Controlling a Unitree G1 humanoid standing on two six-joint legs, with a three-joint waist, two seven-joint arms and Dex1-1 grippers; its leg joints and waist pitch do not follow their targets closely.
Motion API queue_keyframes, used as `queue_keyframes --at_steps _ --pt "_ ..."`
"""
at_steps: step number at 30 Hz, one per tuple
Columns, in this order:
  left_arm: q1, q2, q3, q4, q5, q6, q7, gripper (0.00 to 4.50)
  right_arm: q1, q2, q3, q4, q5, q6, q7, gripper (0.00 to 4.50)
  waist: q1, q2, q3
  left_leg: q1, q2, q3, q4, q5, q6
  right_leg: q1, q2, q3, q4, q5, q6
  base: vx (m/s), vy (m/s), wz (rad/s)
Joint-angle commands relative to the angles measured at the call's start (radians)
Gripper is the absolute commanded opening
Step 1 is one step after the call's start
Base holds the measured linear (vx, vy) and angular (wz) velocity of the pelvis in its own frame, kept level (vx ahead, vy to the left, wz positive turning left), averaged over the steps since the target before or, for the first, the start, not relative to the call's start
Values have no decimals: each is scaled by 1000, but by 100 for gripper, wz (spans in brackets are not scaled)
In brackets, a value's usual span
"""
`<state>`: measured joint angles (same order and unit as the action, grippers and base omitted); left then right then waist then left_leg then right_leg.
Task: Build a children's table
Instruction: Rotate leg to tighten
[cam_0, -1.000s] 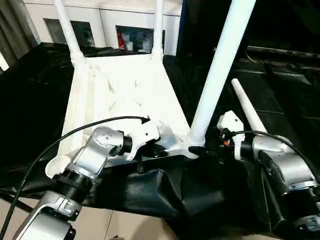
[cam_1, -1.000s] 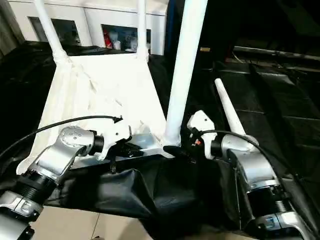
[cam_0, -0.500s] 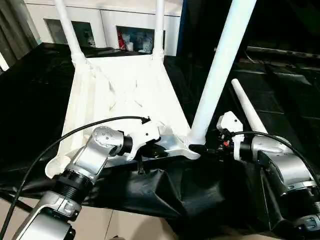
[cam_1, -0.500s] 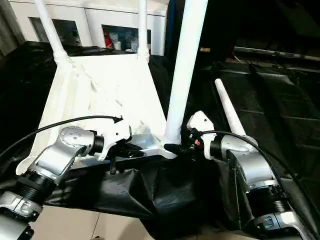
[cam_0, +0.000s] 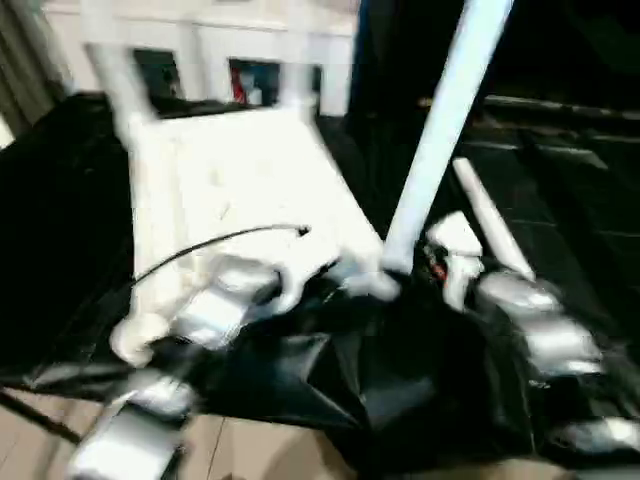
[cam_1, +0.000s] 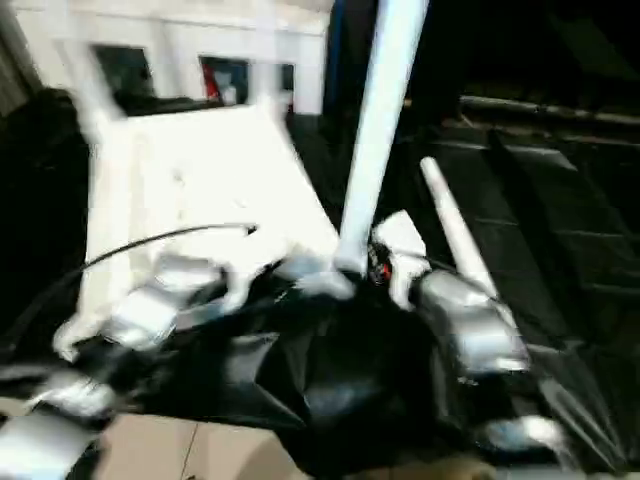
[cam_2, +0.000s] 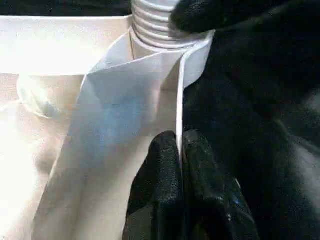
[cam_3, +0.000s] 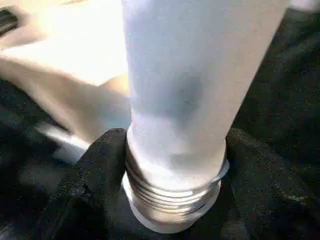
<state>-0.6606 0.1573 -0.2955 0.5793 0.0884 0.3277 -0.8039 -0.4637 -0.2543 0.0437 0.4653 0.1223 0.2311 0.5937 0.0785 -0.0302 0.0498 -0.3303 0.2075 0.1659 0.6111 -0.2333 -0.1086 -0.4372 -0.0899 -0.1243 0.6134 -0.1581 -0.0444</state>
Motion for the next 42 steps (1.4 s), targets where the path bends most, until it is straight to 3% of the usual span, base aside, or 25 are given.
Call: queue_keyframes --at_steps 1,2,4,10,12,15,17,20,21,22,24,28,33,36,40,42 --pt "-64 -56 64 52 -11 13 154 0 -13 85 -15 119 6 49 -169 272 0 -6 -70 -21 1 8 -65 -40 65 83 -49 55 -86 -316 -107 0 0 0" --pt "-77 -74 64 76 -9 13 179 0 -29 112 -30 151 9 48 -223 271 -2 -6 -72 -21 -2 5 -66 -52 52 87 -49 51 -91 -349 -94 0 0 0" --pt "-110 -116 66 139 1 0 249 0 -74 173 -60 225 14 32 -326 271 -3 -2 -71 -18 0 5 -67 -61 57 83 -49 53 -91 -341 -94 0 0 0" --pt "-148 -156 74 196 8 -36 301 0 -121 245 -72 267 -1 -5 -351 271 -3 -3 -75 -24 1 3 -67 -57 81 90 -49 52 -85 -276 -108 0 0 0" --pt "-148 -151 71 195 6 -47 283 0 -126 248 -76 266 7 -20 -337 340 -3 -3 -75 -23 1 4 -66 -62 92 89 -51 53 -83 -258 -123 0 0 0" --pt "-151 -145 71 200 1 -50 279 0 -134 245 -80 266 21 -38 -323 342 -7 -2 -75 -26 1 3 -68 -71 95 92 -51 51 -84 -268 -122 0 0 0" --pt "-153 -139 72 204 3 -54 275 0 -137 229 -69 248 18 -43 -295 383 -9 -3 -75 -25 0 3 -67 -73 95 92 -50 51 -86 -275 -119 0 0 0" --pt "-145 -129 70 189 0 -67 246 0 -131 199 -58 194 11 -29 -247 387 -12 -5 -75 -27 0 3 -65 -69 104 93 -50 51 -85 -267 -123 0 0 0" --pt "-134 -115 64 168 -3 -79 213 0 -120 162 -48 137 6 -4 -201 416 -10 -5 -75 -26 2 2 -66 -53 114 92 -49 52 -82 -243 -134 0 0 0" --pt "-133 -114 64 167 -3 -81 210 0 -119 159 -48 133 6 -2 -198 416 -9 -6 -76 -25 3 3 -64 -46 121 93 -49 53 -78 -224 -140 0 0 0" --pt "-118 -89 58 141 -12 -106 156 0 -92 77 -11 43 0 56 -106 436 -7 -8 -75 -28 1 2 -64 -33 127 98 -46 53 -77 -210 -139 0 0 0" --pt "-99 -49 41 111 -20 -161 69 0 -51 -41 17 -66 7 120 26 443 -2 -10 -76 -28 2 4 -62 -25 147 95 -48 53 -79 -211 -136 0 0 0" --pt "-54 4 15 21 -49 -201 -76 0 -14 -167 39 -171 29 187 168 443 16 -4 -74 -22 9 4 -65 -32 131 90 -51 56 -76 -226 -140 0 0 0" --pt "-24 33 -5 -46 -72 -194 -166 0 -4 -205 52 -205 33 208 211 443 19 -5 -74 -22 12 4 -66 -33 123 91 -52 57 -74 -217 -145 0 0 0" --pt "7 66 -26 -117 -86 -183 -245 0 -1 -227 61 -226 38 223 249 443 28 3 -73 -16 17 6 -67 -43 106 83 -52 60 -74 -217 -160 0 0 0" --pt "18 76 -32 -141 -90 -178 -267 0 2 -231 74 -232 35 225 267 443 31 0 -72 -16 17 7 -68 -48 100 84 -53 61 -72 -209 -161 0 0 0"
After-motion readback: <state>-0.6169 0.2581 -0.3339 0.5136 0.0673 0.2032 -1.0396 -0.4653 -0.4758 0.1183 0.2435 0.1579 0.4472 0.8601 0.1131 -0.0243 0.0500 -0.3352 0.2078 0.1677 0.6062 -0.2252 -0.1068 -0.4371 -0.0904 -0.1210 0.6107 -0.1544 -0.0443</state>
